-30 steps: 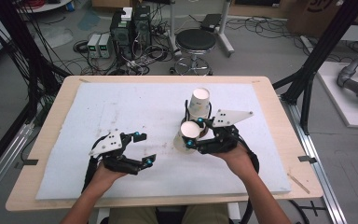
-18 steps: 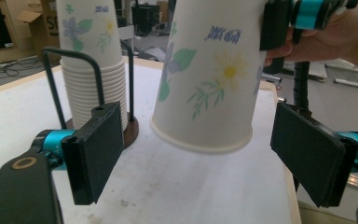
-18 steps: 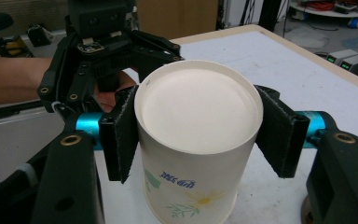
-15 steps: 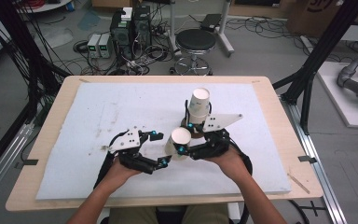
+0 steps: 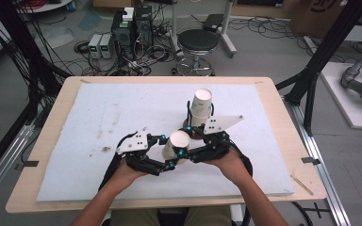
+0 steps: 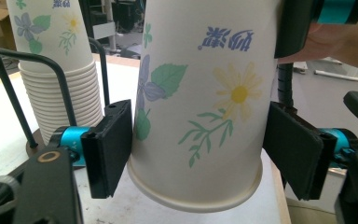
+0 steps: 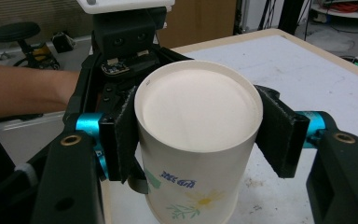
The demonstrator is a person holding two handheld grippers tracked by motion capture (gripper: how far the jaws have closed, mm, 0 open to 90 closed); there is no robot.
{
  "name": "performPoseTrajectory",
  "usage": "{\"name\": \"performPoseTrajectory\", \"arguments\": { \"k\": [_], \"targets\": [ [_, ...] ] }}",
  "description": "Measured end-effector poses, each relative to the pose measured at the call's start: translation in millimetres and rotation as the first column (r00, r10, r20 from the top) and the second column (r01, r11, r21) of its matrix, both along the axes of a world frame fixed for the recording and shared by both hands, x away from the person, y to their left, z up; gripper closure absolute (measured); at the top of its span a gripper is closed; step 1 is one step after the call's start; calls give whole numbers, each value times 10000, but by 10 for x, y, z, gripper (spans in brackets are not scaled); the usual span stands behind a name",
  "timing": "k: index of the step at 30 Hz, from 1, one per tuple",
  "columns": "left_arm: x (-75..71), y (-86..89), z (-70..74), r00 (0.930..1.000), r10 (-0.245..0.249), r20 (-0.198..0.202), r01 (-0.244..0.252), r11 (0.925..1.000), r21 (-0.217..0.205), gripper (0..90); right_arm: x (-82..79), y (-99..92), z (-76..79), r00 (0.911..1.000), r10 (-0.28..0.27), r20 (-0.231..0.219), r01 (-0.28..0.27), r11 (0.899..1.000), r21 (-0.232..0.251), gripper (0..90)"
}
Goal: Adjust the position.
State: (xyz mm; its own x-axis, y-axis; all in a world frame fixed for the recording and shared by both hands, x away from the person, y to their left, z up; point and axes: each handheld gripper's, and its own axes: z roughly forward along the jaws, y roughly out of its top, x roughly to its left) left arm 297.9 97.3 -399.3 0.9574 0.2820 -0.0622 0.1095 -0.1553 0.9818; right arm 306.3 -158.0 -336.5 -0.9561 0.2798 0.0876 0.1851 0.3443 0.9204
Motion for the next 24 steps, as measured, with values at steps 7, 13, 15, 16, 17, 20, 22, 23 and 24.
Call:
{"name": "performPoseTrajectory", "arguments": {
  "k": [7,13,15,16,17,20,22,23,24],
  "targets": [
    [-5,3,3,9999,-123,55,122,9998,134,343,7,-4,-27,9998,-44,-186,46,9999,119,320],
    [7,21,18,9999,-58,-121,67,9970,765,361,16,-14,-26,9993,-153,-341,157,9998,111,185],
    [14,29,39,9999,-105,-133,118,9944,1048,362,14,-23,-19,9997,-75,-245,74,10000,-37,185],
    [15,28,53,9999,-110,-107,122,9925,1213,363,14,-29,-17,9998,-84,-206,82,9999,-104,185],
    [15,27,66,9999,-129,-76,138,9904,1378,365,19,-41,-17,9999,-16,-150,13,9998,-195,185],
    [20,27,128,9998,-216,14,209,9804,1960,366,26,-54,-20,10000,4,-52,-5,9993,-375,185],
    [32,36,165,9996,-296,-8,290,9741,2241,370,29,-63,-25,9999,136,-30,-137,9978,-647,185],
    [40,37,179,9995,-313,-26,310,9708,2380,370,28,-64,-26,9998,197,-3,-197,9969,-757,185],
    [48,42,199,9994,-338,-20,331,9639,2642,370,28,-64,-26,9998,197,-3,-197,9969,-757,185]
  ]
}}
